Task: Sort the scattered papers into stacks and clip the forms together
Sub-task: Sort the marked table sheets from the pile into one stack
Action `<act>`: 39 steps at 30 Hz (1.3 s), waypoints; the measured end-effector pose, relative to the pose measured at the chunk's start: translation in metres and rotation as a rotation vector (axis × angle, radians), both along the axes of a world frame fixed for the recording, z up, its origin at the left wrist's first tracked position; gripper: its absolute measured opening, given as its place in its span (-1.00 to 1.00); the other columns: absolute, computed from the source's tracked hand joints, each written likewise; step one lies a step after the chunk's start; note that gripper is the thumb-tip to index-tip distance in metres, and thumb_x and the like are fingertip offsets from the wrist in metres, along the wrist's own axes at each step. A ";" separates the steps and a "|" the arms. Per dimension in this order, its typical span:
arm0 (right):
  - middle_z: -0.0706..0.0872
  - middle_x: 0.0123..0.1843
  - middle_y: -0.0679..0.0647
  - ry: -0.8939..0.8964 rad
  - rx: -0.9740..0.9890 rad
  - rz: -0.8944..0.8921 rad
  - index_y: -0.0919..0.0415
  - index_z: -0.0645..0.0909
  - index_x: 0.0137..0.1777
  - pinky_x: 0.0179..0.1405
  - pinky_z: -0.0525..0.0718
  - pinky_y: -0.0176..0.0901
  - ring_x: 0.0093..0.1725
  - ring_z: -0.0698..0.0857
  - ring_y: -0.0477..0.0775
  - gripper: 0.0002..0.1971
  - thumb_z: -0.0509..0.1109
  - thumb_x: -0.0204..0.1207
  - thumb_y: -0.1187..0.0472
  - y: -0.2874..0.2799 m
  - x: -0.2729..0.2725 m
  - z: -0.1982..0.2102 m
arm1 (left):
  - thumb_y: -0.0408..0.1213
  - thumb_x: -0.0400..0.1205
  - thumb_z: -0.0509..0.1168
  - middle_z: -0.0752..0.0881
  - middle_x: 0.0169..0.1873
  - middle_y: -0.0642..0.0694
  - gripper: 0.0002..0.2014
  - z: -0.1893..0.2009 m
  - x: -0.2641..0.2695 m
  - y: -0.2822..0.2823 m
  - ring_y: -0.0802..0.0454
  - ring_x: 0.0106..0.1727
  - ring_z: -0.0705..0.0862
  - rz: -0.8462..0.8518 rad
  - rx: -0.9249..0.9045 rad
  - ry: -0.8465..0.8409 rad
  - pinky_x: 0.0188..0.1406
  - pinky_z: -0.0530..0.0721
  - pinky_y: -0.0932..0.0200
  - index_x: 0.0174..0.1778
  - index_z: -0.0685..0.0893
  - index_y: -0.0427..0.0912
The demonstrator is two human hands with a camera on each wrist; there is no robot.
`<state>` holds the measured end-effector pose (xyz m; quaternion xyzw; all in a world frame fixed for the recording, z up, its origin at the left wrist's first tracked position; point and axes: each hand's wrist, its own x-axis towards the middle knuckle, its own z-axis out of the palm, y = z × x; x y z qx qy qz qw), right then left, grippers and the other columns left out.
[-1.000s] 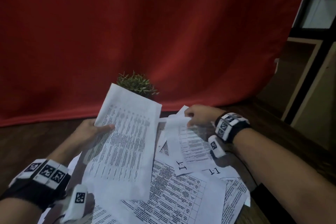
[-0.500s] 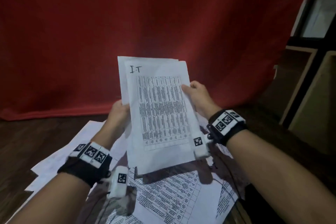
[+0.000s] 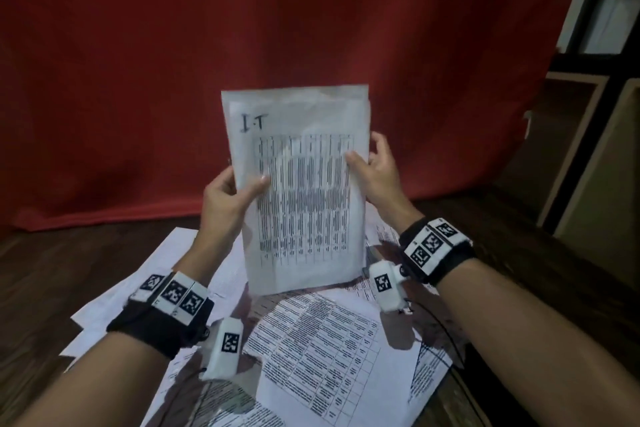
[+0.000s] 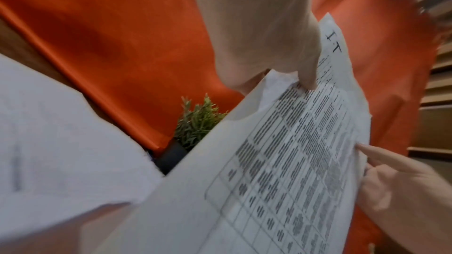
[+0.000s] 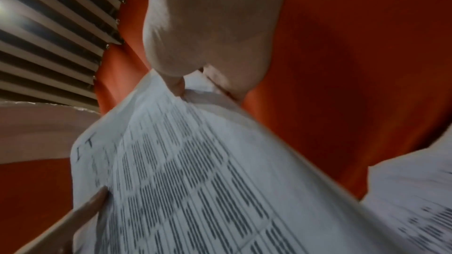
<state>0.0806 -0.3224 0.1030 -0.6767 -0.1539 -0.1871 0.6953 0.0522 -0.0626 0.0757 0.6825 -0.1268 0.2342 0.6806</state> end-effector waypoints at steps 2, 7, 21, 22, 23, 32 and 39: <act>0.86 0.07 0.11 0.047 -0.052 0.095 0.21 0.59 0.32 0.00 0.82 0.04 -0.03 0.84 0.06 -0.79 0.32 0.73 0.36 -0.007 0.000 -0.013 | -0.09 0.51 0.66 0.92 0.01 -0.08 -0.69 -0.020 0.006 0.003 -0.02 0.05 0.90 -0.038 0.071 0.152 0.28 0.80 -0.18 0.10 0.84 -0.10; 0.81 -0.08 0.11 0.255 -0.157 0.109 0.16 0.72 0.05 -0.11 0.63 -0.11 -0.08 0.73 0.11 -0.80 0.25 0.75 0.27 -0.043 0.018 -0.033 | -0.08 0.42 0.61 0.93 -0.12 -0.01 -0.66 -0.041 0.015 0.012 0.07 -0.07 0.90 -0.040 0.010 0.226 0.32 0.78 -0.18 0.03 0.86 -0.18; 0.87 -0.24 0.12 0.871 -1.366 -0.010 0.33 0.78 -0.24 0.09 0.81 0.00 -0.20 0.84 0.15 -0.49 0.70 0.35 -0.20 -0.072 0.007 -0.107 | -0.05 0.43 0.64 0.88 0.20 -0.15 -0.56 -0.038 0.052 0.054 -0.22 0.27 0.84 -0.033 -0.145 0.152 0.45 0.69 -0.35 0.17 0.85 -0.18; 0.84 -0.32 0.12 0.879 -1.363 -0.015 0.29 0.73 -0.35 0.06 0.79 -0.02 -0.27 0.82 0.14 -0.54 0.70 0.39 -0.14 -0.073 0.008 -0.106 | -0.05 0.42 0.65 0.88 0.20 -0.14 -0.57 -0.038 0.053 0.054 -0.22 0.27 0.84 -0.039 -0.162 0.154 0.46 0.68 -0.34 0.14 0.86 -0.16; 0.79 -0.38 0.12 0.879 -1.367 -0.031 0.26 0.67 -0.43 0.03 0.78 -0.05 -0.33 0.78 0.14 -0.54 0.69 0.42 -0.10 -0.075 0.010 -0.106 | -0.02 0.38 0.68 0.88 0.20 -0.13 -0.55 -0.039 0.053 0.054 -0.21 0.27 0.84 -0.046 -0.185 0.155 0.47 0.67 -0.34 0.12 0.87 -0.14; 0.87 -0.14 0.18 0.617 -1.294 -0.399 0.27 0.82 -0.09 -0.08 0.84 0.04 -0.09 0.86 0.22 -0.81 0.63 0.40 0.16 -0.131 0.021 -0.048 | 0.12 0.21 0.77 0.89 0.16 -0.09 -0.50 -0.047 0.054 0.065 -0.19 0.25 0.85 -0.068 -0.274 0.139 0.44 0.70 -0.26 0.04 0.94 0.07; 0.58 -0.34 -0.09 0.371 -1.666 -0.412 -0.05 0.45 -0.41 -0.06 0.62 -0.02 -0.01 0.78 0.28 -0.60 0.39 0.59 0.38 -0.187 0.037 0.038 | -0.17 0.54 0.62 0.87 0.20 -0.15 -0.69 -0.054 0.058 0.077 -0.18 0.26 0.85 0.015 -0.276 0.169 0.47 0.69 -0.27 0.16 0.84 -0.17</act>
